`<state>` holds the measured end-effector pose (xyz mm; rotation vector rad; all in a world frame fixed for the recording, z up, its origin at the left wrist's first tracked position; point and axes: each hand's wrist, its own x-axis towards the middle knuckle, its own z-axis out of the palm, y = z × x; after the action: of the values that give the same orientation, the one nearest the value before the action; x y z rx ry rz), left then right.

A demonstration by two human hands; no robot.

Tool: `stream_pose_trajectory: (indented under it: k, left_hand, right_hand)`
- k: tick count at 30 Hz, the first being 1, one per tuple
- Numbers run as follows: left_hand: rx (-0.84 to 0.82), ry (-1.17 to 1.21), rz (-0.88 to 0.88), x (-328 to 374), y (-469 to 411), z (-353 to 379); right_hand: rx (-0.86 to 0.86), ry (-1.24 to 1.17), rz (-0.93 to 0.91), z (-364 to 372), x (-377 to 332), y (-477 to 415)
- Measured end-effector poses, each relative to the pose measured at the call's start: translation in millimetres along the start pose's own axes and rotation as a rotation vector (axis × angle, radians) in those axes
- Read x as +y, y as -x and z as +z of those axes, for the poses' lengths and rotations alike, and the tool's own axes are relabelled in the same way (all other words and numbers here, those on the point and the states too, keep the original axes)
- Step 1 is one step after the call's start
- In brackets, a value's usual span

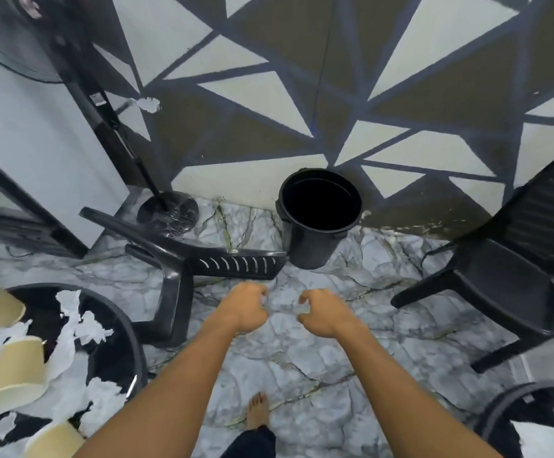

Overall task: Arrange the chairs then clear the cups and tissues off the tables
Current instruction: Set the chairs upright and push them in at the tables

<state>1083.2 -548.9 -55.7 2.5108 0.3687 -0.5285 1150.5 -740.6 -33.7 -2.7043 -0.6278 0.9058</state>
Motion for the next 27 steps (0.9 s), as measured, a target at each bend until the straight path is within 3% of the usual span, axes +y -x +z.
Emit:
stream_pose_trajectory:
  k: [6,15,27]
  left_hand:
    - [-0.029,-0.005,0.003,-4.2,-83.0,-43.8]
    - [-0.010,0.049,-0.088,-20.7,-214.2,-66.4]
    - [-0.101,-0.089,-0.253,-77.8,-400.4,7.1]
  right_hand:
    - [0.021,-0.021,-0.024,-36.9,-7.4,-75.3]
    - [-0.079,-0.057,-0.090,-68.7,4.0,-230.4]
    - [-0.294,-0.058,-0.076,-6.5,67.0,-443.4]
